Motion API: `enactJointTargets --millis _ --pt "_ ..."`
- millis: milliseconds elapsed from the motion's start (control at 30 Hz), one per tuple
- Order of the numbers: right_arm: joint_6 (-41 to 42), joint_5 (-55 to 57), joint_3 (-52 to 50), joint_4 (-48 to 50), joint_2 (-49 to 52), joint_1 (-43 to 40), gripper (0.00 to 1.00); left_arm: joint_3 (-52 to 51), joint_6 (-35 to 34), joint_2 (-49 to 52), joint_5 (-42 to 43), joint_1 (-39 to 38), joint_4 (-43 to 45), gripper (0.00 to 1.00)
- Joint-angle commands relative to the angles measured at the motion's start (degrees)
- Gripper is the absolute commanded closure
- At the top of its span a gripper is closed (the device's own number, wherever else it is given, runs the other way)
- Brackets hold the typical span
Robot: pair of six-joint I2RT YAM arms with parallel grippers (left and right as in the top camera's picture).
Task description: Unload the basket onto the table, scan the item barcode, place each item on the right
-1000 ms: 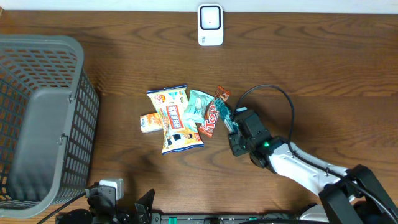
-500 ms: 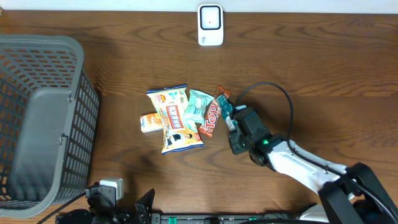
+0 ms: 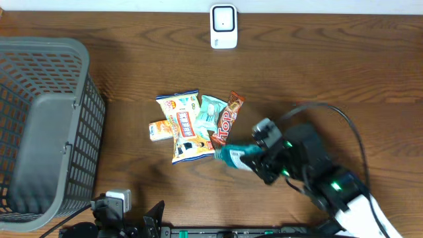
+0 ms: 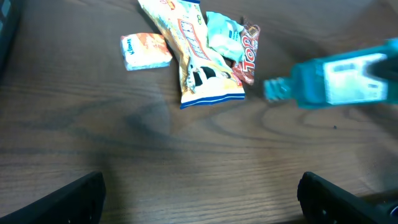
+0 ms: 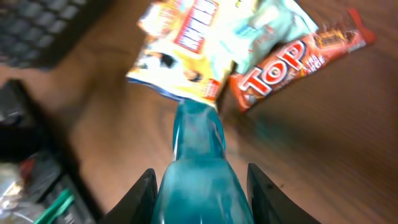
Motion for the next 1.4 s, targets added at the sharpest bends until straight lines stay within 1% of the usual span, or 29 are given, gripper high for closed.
enactJointTargets --millis 0,133,200,300,400,533,600,667,733,800,867,933,1033,1233,1267,1367 --pt "-1.95 -0.22 1.46 -1.97 -5.42 -0.13 0.99 0.24 0.96 -0.42 0.07 -0.24 -0.02 0.02" --pt "-1.9 8.26 -0.57 -3.8 -4.61 -0.13 0.99 0.24 0.98 -0.42 0.07 -0.24 -0.02 0.02" --pt "-0.94 10.67 -1.7 -1.7 -1.95 -0.13 0.99 0.24 0.98 -0.42 0.07 -0.24 -0.02 0.02" --pt "0.72 14.47 -2.29 3.82 4.98 -0.11 0.99 0.24 0.98 -0.42 0.07 -0.24 -0.02 0.02" --pt "3.3 14.88 -2.29 6.8 12.7 0.0 0.99 0.24 0.96 -0.42 0.07 -0.24 -0.02 0.02" --pt "6.12 11.67 -1.68 5.84 20.11 0.96 0.99 0.24 0.98 -0.42 0.07 -0.24 -0.02 0.02" --pt "8.09 10.86 -1.09 3.85 21.07 1.88 0.99 0.24 0.98 -0.42 0.07 -0.24 -0.02 0.02" --pt "10.58 12.92 -1.09 1.99 21.05 2.75 0.99 0.24 0.98 -0.42 0.07 -0.24 -0.02 0.02" --pt "11.17 15.13 -1.11 1.6 21.07 3.3 0.98 0.24 0.98 -0.42 0.07 -0.24 -0.02 0.02" --pt "11.23 18.93 -1.11 1.66 21.16 3.37 0.94 0.24 0.98 -0.42 0.07 -0.24 -0.02 0.02" --pt "12.44 23.5 -1.25 2.23 21.35 3.37 0.91 0.24 0.98 -0.42 0.07 -0.24 -0.02 0.02" --pt "13.81 26.6 -1.64 4.04 22.16 3.37 0.88 0.24 0.96 -0.42 0.07 -0.24 -0.02 0.02" --pt "14.43 27.15 -2.47 8.37 25.51 3.37 0.88 0.24 0.98 -0.42 0.07 -0.24 -0.02 0.02" --pt "15.8 27.12 -2.62 18.29 37.86 3.34 0.89 0.24 0.98 -0.42 0.07 -0.24 -0.02 0.02" --pt "16.22 27.15 -2.62 19.26 40.33 3.34 0.91 0.24 0.98 -0.42 0.07 -0.24 -0.02 0.02" --pt "17.42 27.15 -2.62 19.65 45.13 3.34 0.89 0.24 0.98 -0.42 0.07 -0.24 -0.02 0.02"
